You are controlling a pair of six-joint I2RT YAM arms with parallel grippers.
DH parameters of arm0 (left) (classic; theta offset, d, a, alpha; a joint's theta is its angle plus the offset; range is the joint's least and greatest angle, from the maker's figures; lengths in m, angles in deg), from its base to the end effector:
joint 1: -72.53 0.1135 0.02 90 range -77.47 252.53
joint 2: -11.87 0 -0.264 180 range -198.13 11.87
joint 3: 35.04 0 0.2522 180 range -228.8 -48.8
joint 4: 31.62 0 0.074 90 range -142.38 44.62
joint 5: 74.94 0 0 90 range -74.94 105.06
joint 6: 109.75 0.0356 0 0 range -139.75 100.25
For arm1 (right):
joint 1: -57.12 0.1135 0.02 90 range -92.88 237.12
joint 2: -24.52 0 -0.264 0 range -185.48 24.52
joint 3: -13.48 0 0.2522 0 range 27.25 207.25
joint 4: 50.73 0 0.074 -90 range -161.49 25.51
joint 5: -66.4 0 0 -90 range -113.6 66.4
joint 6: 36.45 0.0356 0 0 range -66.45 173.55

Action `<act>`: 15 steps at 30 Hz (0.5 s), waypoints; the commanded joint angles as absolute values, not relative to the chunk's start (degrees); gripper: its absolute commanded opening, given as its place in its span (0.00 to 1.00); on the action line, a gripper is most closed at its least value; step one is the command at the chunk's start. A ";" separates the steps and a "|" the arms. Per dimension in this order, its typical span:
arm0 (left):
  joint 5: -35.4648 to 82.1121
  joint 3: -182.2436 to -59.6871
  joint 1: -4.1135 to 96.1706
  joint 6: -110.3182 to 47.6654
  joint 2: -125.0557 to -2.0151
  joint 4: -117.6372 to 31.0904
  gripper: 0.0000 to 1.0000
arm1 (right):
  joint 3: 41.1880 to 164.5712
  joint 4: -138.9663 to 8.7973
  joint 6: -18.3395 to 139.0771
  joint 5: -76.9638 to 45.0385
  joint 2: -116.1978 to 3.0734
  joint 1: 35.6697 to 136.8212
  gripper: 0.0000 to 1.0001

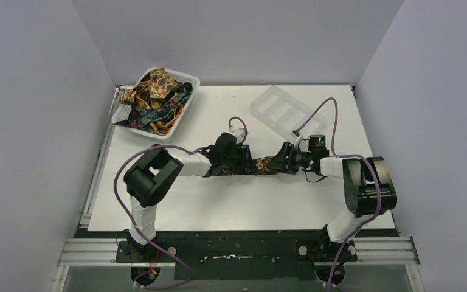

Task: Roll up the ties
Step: Roll the tie at the center of the board.

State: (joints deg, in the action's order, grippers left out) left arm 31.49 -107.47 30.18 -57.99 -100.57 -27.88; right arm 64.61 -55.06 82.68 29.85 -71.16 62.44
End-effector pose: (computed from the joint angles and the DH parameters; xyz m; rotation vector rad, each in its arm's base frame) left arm 0.2897 -0.2777 0.1314 0.2607 2.3854 -1.0475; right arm 0.2846 0.0552 0.1276 0.0510 2.4111 1.4028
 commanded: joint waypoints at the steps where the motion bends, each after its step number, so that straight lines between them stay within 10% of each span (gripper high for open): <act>1: 28.79 -109.07 30.17 -55.74 -100.29 -31.04 0.30 | 64.76 -52.81 84.30 29.07 -67.10 62.50 0.51; 15: 29.61 -110.75 30.21 -55.34 -99.95 -31.00 0.31 | 69.64 -64.26 83.65 22.70 -64.26 63.41 0.18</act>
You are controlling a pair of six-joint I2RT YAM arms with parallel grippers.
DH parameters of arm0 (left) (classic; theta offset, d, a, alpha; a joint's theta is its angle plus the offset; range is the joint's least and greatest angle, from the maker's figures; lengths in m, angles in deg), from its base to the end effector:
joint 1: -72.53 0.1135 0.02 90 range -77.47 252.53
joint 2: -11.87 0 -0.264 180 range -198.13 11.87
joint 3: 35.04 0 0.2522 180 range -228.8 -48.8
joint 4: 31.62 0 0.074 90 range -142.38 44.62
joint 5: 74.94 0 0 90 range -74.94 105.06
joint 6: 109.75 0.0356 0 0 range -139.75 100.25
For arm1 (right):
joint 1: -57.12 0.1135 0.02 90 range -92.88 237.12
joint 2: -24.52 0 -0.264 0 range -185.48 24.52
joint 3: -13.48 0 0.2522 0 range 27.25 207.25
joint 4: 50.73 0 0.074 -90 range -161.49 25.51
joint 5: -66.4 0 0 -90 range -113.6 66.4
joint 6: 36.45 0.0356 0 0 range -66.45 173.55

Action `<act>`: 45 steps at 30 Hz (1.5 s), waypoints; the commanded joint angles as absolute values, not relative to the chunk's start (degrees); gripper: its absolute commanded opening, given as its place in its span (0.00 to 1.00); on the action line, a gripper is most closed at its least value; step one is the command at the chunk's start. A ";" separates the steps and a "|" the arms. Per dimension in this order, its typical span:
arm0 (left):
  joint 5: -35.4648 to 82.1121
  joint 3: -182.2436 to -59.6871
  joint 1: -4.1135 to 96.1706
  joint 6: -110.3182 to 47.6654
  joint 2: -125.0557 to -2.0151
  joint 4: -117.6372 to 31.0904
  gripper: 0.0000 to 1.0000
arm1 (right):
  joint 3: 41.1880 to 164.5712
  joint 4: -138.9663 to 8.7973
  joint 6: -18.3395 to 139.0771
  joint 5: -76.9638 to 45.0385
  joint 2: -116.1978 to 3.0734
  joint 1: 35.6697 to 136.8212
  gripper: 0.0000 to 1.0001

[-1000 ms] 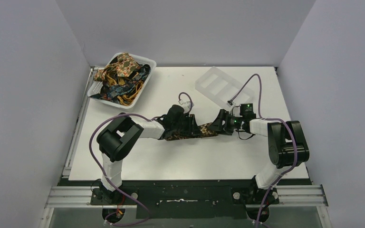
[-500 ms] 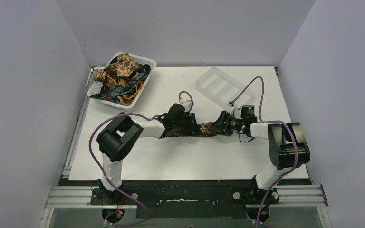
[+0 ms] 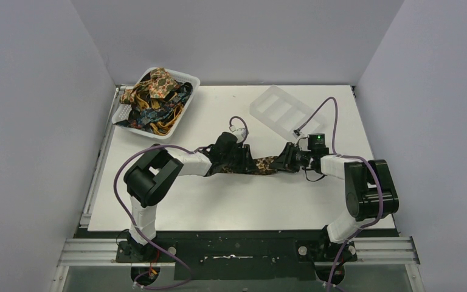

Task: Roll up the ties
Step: Roll the tie at the center of the board.

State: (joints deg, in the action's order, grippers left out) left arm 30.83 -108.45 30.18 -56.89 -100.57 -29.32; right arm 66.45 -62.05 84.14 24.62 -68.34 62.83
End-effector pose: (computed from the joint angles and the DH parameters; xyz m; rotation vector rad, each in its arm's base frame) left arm 0.2917 -0.2789 0.1339 0.2750 2.3846 -1.0229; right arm 0.2838 0.0551 0.1393 0.1508 2.4746 1.3100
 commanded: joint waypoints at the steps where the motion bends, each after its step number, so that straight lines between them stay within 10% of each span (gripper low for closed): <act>1: 29.72 -111.10 30.17 -55.32 -99.94 -31.23 0.32 | 70.34 -66.67 83.55 21.51 -63.94 63.65 0.17; 8: 30.66 -109.87 30.21 -55.33 -95.51 -29.63 0.51 | 77.29 -79.32 78.77 15.48 -63.34 64.59 0.04; 45: 32.21 -88.99 42.01 -55.18 -64.56 -31.60 0.54 | 122.30 -130.18 77.78 -54.61 -90.20 89.67 0.03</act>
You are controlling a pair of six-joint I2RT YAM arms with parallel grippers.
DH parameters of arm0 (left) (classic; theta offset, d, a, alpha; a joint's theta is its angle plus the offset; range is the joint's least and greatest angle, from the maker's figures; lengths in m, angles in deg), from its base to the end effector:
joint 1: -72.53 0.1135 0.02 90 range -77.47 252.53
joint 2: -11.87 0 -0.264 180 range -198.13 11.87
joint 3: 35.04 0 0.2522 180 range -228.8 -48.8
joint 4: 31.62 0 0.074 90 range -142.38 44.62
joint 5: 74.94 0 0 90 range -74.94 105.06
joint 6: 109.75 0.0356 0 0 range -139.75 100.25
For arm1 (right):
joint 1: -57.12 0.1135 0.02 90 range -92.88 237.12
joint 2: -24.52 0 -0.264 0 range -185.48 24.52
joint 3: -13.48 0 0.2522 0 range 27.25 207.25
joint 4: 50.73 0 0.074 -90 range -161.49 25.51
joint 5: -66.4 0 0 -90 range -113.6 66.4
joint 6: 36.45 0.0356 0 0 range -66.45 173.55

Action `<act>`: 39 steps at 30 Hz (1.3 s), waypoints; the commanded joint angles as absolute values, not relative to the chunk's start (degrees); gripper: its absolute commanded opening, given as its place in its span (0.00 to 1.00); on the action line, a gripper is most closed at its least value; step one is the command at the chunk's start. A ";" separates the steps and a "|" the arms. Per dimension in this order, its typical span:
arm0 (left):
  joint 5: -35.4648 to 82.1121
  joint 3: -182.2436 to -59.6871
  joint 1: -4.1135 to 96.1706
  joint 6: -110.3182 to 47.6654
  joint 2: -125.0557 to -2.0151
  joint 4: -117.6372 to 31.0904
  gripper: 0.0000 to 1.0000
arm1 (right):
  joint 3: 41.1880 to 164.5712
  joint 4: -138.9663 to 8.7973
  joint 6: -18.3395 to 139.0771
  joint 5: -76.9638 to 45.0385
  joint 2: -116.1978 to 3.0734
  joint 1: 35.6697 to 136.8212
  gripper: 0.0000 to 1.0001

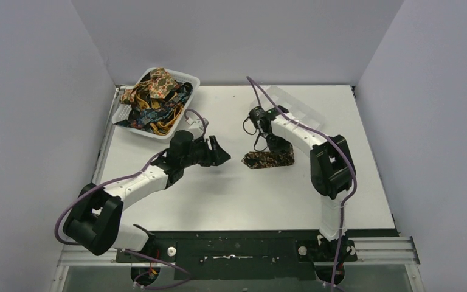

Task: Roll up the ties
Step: Roll the tie at the center of the board.

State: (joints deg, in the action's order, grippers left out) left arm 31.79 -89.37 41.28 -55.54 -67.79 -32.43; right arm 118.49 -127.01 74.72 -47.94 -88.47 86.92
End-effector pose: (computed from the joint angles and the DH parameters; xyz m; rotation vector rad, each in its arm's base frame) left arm 0.2491 -0.1632 0.2177 0.1120 2.1624 -1.0064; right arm 0.3401 0.1779 0.2156 -0.1824 2.8233 -0.4897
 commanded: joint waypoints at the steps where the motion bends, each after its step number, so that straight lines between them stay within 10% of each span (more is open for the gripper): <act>1: 32.20 -88.76 42.23 -55.09 -64.17 -31.74 0.54 | 122.83 -130.44 78.16 -54.91 -90.93 90.48 0.03; 13: 31.57 -87.03 43.96 -55.29 -61.00 -32.41 0.55 | 122.76 -126.52 78.73 -50.00 -96.53 95.23 0.27; 19: 32.11 -86.93 43.96 -55.58 -60.93 -32.15 0.55 | 123.41 -124.39 76.98 -45.20 -96.77 95.44 0.59; 29: 30.55 -84.44 43.89 -58.37 -56.24 -29.93 0.55 | 115.66 -110.55 73.84 -27.22 -77.56 89.48 0.68; 39: 29.80 -89.78 39.69 -57.32 -63.80 -28.41 0.55 | 83.01 -82.79 81.00 6.49 -57.58 62.62 0.71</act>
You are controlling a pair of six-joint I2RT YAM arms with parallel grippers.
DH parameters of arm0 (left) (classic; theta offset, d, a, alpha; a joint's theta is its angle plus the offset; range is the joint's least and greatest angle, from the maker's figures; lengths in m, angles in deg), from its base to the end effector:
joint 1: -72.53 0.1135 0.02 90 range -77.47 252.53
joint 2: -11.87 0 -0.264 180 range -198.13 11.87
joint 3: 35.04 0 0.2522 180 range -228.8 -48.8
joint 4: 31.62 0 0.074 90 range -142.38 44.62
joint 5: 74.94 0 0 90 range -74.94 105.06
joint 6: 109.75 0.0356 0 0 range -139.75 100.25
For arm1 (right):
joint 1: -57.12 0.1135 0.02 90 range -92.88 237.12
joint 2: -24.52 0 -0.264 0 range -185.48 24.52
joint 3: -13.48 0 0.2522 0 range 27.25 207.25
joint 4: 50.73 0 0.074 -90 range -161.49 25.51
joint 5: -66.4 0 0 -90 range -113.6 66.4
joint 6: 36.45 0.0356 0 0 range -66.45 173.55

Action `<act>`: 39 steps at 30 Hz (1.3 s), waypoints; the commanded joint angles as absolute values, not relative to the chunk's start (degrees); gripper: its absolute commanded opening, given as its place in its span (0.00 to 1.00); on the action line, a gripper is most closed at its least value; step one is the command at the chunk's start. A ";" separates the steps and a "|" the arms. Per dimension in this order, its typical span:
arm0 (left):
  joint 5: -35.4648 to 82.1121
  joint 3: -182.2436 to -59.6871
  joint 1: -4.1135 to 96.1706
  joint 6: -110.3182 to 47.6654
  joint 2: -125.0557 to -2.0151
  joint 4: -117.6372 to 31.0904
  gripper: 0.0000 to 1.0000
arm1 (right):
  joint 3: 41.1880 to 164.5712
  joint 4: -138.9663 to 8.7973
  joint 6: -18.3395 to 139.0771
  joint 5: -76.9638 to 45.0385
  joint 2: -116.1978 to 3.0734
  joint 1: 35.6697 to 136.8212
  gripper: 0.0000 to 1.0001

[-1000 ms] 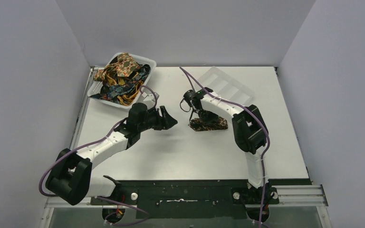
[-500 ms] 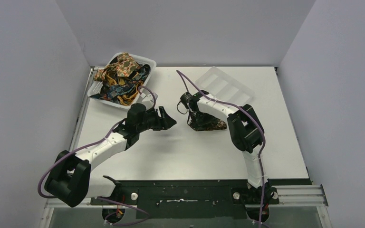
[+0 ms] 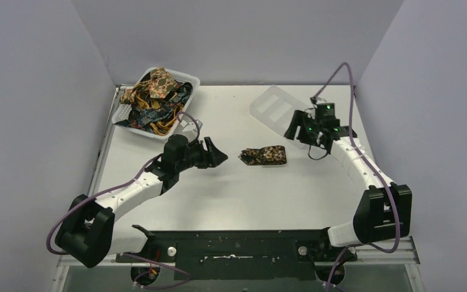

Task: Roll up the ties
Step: Roll the tie at the center of the board.

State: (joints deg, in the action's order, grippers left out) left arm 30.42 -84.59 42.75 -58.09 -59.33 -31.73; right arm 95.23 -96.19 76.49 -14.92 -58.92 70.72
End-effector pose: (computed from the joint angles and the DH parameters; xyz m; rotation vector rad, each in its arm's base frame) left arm 0.2296 -0.1423 0.2302 0.0342 2.0853 -1.0202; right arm 0.3061 0.0796 0.2883 0.1260 2.4330 0.4751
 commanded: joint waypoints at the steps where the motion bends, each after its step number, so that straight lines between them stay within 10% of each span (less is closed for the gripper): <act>1: 29.52 -91.28 38.44 -57.01 -65.73 -28.48 0.56 | 80.62 -79.75 82.18 10.26 -57.35 60.66 0.71; 12: 32.56 -104.73 32.49 -58.53 -83.78 -27.27 0.57 | 77.10 -73.76 78.94 14.79 -61.85 57.61 0.70; 39: 31.85 -97.27 31.94 -59.67 -79.10 -25.85 0.60 | 80.78 -67.54 72.84 17.08 -75.59 64.08 0.66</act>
